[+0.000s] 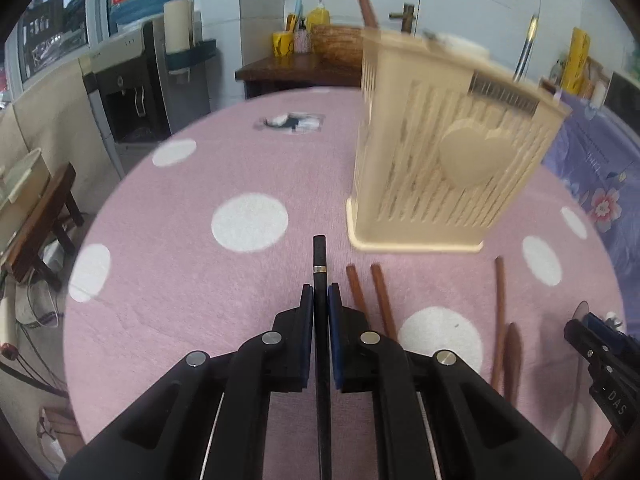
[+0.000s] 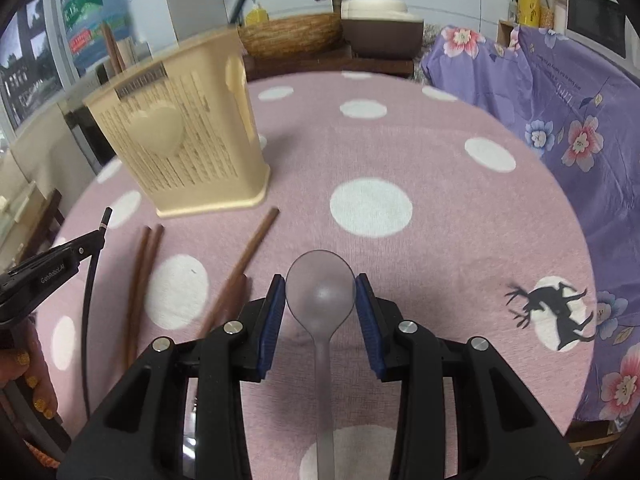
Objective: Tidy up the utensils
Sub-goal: 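Grasp the black chopstick with the left tool, then lower black chopstick into beige holder with left tool while right tool drops plastic spoon in, then move both tools back over the remaining utensils, then grasp the brown-handled steel spoon by its handle with the right tool, then grasp a brown chopstick with the left tool, then drop brown chopstick into holder with left tool while right tool drops the steel spoon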
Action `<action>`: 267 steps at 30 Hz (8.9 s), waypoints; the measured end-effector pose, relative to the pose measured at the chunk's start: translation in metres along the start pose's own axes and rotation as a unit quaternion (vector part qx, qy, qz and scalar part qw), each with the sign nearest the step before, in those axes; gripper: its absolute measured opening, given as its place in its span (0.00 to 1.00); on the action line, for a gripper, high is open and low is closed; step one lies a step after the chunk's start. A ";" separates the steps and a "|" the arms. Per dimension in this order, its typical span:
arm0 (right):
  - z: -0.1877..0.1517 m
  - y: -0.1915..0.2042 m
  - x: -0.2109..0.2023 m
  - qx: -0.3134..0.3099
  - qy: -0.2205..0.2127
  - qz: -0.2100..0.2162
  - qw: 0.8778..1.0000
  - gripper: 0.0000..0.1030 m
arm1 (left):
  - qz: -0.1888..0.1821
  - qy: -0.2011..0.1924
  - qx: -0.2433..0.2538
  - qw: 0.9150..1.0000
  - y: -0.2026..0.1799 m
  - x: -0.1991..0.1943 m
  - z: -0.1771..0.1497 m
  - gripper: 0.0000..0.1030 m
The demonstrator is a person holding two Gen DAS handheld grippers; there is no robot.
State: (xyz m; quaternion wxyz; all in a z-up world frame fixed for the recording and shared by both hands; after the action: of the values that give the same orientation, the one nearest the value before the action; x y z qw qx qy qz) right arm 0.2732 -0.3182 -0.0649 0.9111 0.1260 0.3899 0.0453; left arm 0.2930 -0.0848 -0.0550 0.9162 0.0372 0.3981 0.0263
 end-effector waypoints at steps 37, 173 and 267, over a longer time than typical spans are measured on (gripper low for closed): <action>0.068 0.049 -0.101 -0.049 -0.104 0.125 0.986 0.35 | -0.081 -0.163 -0.041 0.982 0.053 -0.140 0.073 0.08; -0.032 -0.002 0.004 -0.006 0.030 -0.011 0.999 0.40 | -0.034 0.027 -0.007 0.999 0.025 -0.026 -0.065 0.43; 0.048 0.052 -0.107 -0.078 -0.076 0.095 0.989 0.16 | -0.109 -0.152 -0.045 0.981 0.042 -0.133 0.058 0.07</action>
State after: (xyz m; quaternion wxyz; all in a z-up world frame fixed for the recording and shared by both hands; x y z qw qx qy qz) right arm 0.2347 -0.2968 0.0561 0.9365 0.0941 0.3013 0.1527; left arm 0.2441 -0.0558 0.0848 0.9641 -0.0440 0.2545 -0.0613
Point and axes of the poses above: each gripper's, at about its wrist camera, not at the fingertips, and x roughly the way its jaws point, y to its left, z to its top, the point moved 2 cm from there along x, roughly the way its jaws point, and after that the axes turned 10 degrees about z, right-handed, at the moved point
